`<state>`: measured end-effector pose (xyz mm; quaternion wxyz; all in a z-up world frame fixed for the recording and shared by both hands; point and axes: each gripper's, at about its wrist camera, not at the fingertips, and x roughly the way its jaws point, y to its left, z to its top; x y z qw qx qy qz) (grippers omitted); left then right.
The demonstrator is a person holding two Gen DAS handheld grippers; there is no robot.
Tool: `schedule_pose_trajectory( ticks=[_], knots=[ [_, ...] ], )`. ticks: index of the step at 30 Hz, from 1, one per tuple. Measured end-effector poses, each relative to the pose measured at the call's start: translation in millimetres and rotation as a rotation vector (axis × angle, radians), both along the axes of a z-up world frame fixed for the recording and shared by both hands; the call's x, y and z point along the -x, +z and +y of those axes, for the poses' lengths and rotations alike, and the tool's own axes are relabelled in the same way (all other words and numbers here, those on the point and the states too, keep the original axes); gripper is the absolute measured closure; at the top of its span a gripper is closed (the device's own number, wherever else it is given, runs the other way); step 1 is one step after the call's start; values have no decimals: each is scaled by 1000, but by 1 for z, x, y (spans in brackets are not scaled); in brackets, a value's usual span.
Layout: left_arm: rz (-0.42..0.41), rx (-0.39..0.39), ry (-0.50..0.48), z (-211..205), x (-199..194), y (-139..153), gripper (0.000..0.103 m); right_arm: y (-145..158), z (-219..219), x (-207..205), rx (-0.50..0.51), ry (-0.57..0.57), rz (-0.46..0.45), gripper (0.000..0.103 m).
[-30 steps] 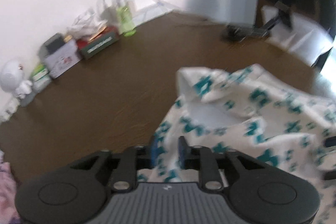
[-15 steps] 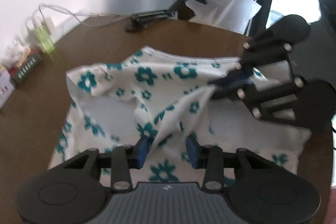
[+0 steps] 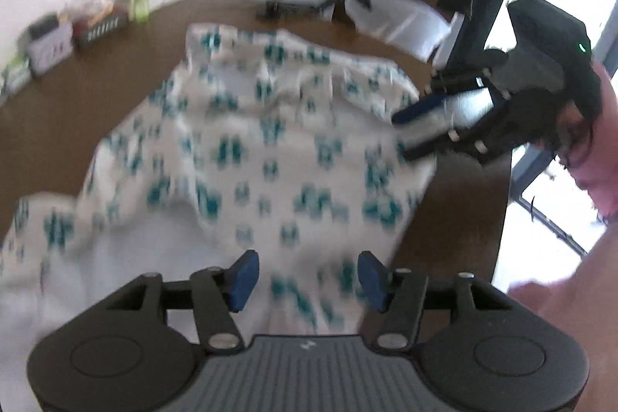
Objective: Fold clothes
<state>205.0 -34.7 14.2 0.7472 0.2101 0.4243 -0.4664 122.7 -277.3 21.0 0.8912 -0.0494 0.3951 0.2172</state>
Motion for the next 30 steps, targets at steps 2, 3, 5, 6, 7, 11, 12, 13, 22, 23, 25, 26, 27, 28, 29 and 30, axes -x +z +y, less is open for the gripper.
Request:
schedule_pose_trajectory(
  ticks=[2, 3, 5, 6, 7, 11, 12, 13, 22, 23, 25, 26, 27, 28, 29, 30],
  knots=[
    [5, -31, 13, 6, 8, -9, 54, -7, 5, 0, 12, 13, 27, 72],
    [12, -35, 12, 8, 12, -13, 61, -6, 8, 4, 30, 26, 19, 92],
    [-27, -46, -7, 6, 21, -15, 80, -4, 11, 10, 47, 46, 11, 100],
    [-28, -40, -26, 8, 25, -12, 84, -1, 9, 12, 46, 58, 19, 100],
    [-29, -33, -44, 10, 29, -9, 85, 1, 6, 17, 51, 70, 25, 101],
    [-37, -27, -113, 18, 40, 0, 84, 10, -2, 37, 58, 121, 51, 102],
    [-35, -29, -119, 18, 40, -1, 83, 10, -3, 40, 49, 131, 54, 101],
    [-29, -28, -124, 18, 40, -1, 83, 10, -4, 43, 40, 140, 57, 101],
    [12, -5, -59, 11, 19, -5, 81, 9, 0, 15, -42, 44, 61, 82],
    [24, -24, -80, 10, 21, -7, 83, 4, 3, 14, -48, 72, 86, 94],
    [4, -36, -98, 13, 28, -4, 76, 2, 7, 21, -40, 132, 98, 94],
    [-2, -35, -85, 16, 28, -3, 66, 3, 7, 25, -37, 149, 93, 93],
    [-15, -20, -67, 21, 26, 1, 60, 8, -1, 24, -66, 129, 77, 90],
    [-28, 12, -46, 25, 21, 7, 50, 15, -12, 22, -107, 89, 50, 80],
    [-37, 48, -22, 30, 17, 13, 47, 21, -23, 19, -148, 47, 22, 64],
    [-52, 74, 18, 35, 10, 19, 46, 28, -37, 13, -180, -23, -12, 60]
  ],
)
